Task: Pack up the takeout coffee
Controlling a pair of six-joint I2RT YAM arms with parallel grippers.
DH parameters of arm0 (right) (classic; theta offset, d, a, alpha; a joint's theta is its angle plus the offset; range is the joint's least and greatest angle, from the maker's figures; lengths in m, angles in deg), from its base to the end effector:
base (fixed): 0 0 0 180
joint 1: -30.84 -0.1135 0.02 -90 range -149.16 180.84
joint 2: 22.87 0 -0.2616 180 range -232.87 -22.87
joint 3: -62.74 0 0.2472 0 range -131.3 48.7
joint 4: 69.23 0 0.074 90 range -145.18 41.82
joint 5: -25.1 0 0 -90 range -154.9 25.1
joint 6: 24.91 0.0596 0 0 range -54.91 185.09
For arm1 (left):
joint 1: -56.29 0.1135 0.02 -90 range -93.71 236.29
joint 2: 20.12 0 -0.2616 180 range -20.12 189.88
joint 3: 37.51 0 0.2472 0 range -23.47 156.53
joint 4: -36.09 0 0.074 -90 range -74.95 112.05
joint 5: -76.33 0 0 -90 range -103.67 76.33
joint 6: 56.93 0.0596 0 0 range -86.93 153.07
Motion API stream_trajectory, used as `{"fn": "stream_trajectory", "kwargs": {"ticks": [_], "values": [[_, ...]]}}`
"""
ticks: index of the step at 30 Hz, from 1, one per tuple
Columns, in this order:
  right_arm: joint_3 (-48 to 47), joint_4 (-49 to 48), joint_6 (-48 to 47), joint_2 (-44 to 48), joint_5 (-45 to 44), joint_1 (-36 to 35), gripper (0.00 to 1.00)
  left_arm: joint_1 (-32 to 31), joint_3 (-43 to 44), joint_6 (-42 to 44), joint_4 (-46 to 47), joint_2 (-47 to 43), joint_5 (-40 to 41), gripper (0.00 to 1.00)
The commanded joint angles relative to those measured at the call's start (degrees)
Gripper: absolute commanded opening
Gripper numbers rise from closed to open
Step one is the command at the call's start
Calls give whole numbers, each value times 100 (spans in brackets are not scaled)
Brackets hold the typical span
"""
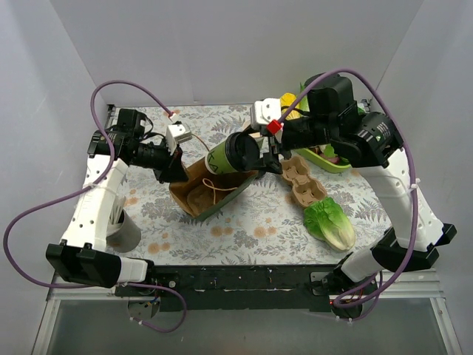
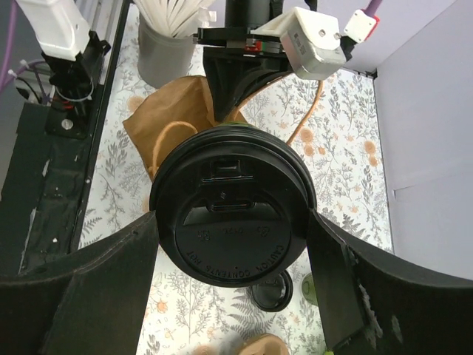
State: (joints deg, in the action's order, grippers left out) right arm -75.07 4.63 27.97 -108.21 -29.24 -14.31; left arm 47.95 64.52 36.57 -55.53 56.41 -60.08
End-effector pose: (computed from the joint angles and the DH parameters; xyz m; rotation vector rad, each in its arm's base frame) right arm 0.1611 0.2112 0.5256 -1.5535 1.1490 0.6957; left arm 0.2201 -0.0759 0.3691 0.4929 2.5123 -1.1149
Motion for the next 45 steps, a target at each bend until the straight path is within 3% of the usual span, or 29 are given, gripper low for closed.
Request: {"fn": "stream_trajectory", "kwargs": {"ticks": [1, 13, 16, 20, 31, 45], "values": [[-210, 346, -497, 0, -305, -187, 53, -98, -62, -272, -143, -174, -315, 0], [-33, 672, -1042, -237, -1403, -776, 51, -115, -9, -280, -134, -156, -597, 1], [-95, 742, -1156, -360, -1641, -1004, 51, -124, -18, -228, -126, -261, -606, 21], [62, 856, -1315, -475, -1904, -1250, 50, -124, -149, -307, 32, -393, -685, 39], [430, 1085, -1605, -554, -2669, -1313, 46, -115, -712, -1501, 1016, -683, -992, 43], [1512, 646, -1693, -369, -2529, -1313, 34, -115, -853, -1546, 1350, -657, -1098, 45]]}}
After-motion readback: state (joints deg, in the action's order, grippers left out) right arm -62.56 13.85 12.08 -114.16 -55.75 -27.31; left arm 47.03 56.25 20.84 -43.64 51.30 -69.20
